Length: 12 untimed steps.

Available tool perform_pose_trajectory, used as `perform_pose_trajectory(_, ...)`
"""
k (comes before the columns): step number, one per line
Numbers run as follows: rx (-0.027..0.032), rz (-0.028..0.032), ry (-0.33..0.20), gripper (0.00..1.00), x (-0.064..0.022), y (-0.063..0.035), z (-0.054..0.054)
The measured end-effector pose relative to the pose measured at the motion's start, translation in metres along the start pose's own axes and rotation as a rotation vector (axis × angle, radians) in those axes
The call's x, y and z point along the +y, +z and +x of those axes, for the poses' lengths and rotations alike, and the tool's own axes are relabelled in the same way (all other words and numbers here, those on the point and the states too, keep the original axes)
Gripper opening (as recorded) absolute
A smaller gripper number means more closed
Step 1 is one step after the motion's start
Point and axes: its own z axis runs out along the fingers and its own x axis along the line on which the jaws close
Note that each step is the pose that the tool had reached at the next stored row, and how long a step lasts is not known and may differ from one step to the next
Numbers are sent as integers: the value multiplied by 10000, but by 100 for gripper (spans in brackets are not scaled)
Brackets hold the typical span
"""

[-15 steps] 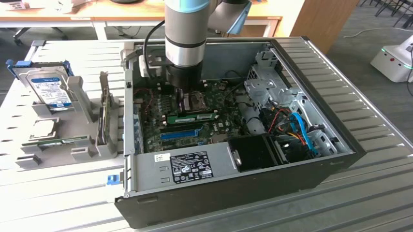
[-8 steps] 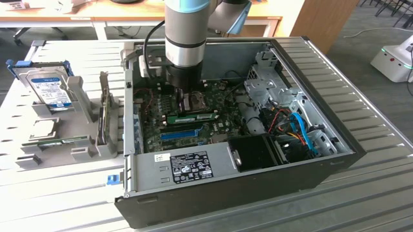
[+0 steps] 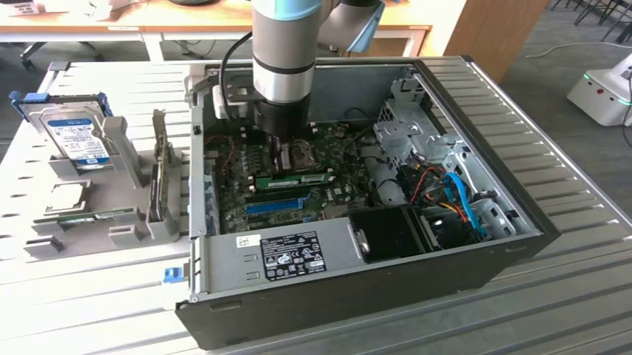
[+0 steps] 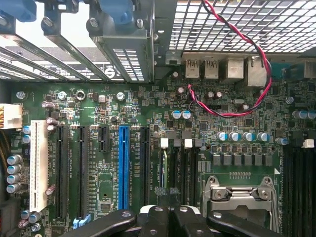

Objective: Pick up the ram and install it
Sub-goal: 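Press down the ram until it locks into place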

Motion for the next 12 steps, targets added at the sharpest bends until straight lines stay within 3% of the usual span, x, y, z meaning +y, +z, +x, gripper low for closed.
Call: perform_pose_trajectory(12,-7,2,1,11,0,10,0)
